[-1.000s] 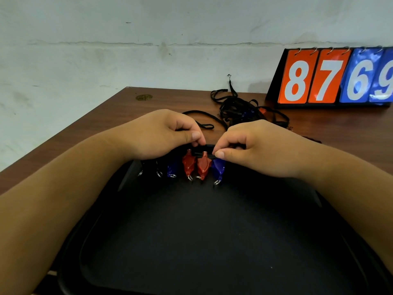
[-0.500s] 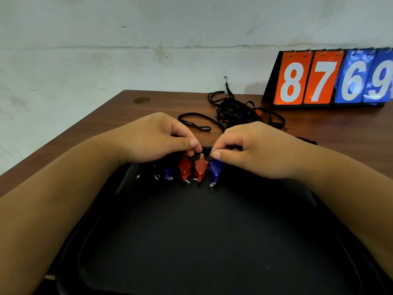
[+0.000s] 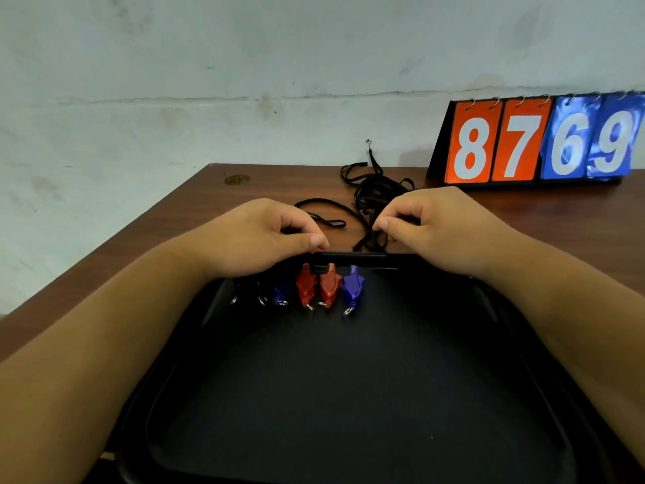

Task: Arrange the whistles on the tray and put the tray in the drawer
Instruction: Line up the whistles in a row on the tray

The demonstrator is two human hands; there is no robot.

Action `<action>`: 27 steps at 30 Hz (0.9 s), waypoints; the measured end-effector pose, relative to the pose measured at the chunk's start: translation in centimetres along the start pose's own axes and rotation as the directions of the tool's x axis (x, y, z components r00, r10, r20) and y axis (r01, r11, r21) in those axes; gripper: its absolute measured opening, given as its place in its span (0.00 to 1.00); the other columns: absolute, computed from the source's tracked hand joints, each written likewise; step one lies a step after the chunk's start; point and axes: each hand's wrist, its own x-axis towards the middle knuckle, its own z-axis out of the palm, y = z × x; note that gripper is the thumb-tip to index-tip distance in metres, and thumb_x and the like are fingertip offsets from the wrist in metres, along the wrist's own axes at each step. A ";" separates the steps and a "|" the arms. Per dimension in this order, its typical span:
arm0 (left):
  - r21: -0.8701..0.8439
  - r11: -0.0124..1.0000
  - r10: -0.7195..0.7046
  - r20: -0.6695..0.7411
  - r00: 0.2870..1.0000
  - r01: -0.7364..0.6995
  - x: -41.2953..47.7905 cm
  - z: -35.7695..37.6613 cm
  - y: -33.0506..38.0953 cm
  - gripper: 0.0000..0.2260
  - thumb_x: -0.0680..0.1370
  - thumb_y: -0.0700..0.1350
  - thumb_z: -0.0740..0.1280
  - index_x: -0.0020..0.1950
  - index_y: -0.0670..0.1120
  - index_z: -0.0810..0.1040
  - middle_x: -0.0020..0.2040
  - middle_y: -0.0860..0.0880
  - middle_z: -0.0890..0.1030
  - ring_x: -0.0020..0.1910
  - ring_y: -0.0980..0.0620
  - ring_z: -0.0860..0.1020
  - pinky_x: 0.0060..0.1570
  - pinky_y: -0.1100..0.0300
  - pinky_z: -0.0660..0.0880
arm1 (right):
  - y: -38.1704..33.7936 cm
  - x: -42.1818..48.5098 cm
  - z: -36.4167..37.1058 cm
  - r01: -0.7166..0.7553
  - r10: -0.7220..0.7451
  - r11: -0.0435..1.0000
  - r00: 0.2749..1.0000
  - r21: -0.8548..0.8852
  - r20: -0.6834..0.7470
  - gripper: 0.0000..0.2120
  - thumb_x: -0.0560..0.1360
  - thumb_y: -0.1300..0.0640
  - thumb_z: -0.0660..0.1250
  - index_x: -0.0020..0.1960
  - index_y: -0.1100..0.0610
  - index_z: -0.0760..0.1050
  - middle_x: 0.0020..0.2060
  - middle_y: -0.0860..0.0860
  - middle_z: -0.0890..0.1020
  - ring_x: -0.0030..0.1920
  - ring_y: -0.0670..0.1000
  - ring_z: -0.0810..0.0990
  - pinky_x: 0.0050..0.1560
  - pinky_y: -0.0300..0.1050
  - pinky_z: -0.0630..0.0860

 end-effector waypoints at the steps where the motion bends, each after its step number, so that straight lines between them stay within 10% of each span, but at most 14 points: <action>1: 0.007 1.000 0.003 -0.011 1.000 -0.003 0.0 -0.1 0.1 0.08 0.86 0.54 0.68 0.55 0.61 0.88 0.53 0.65 0.87 0.54 0.68 0.82 0.48 0.66 0.75 | 0.3 0.0 -0.3 -0.020 0.020 1.000 1.000 0.003 -0.018 0.09 0.85 0.46 0.67 0.60 0.41 0.86 0.52 0.36 0.84 0.55 0.38 0.81 0.57 0.38 0.76; 7: 0.068 0.998 0.011 -0.056 0.998 -0.008 0.6 -0.9 1.6 0.07 0.85 0.54 0.70 0.55 0.63 0.88 0.53 0.68 0.86 0.55 0.70 0.81 0.59 0.64 0.75 | 3.7 -0.3 -1.8 -0.189 0.202 0.977 0.971 0.103 -0.126 0.09 0.87 0.49 0.66 0.58 0.43 0.85 0.49 0.41 0.85 0.53 0.42 0.81 0.50 0.36 0.73; 15: 0.201 0.976 0.073 0.043 0.996 -0.081 4.6 -1.0 6.7 0.06 0.84 0.54 0.70 0.57 0.62 0.87 0.55 0.65 0.86 0.56 0.67 0.82 0.61 0.63 0.76 | 7.8 -0.4 -3.2 -0.330 0.355 0.934 0.889 0.134 -0.289 0.13 0.89 0.53 0.63 0.67 0.50 0.83 0.62 0.51 0.85 0.63 0.51 0.81 0.66 0.49 0.76; 27: 0.349 0.936 -0.044 -0.010 0.999 0.044 14.8 2.6 8.4 0.11 0.86 0.44 0.66 0.64 0.51 0.85 0.62 0.52 0.82 0.60 0.53 0.78 0.57 0.59 0.70 | 10.1 1.0 -1.7 -0.216 0.233 0.971 0.952 0.107 -0.198 0.18 0.88 0.59 0.63 0.76 0.48 0.78 0.75 0.49 0.77 0.76 0.53 0.73 0.76 0.48 0.67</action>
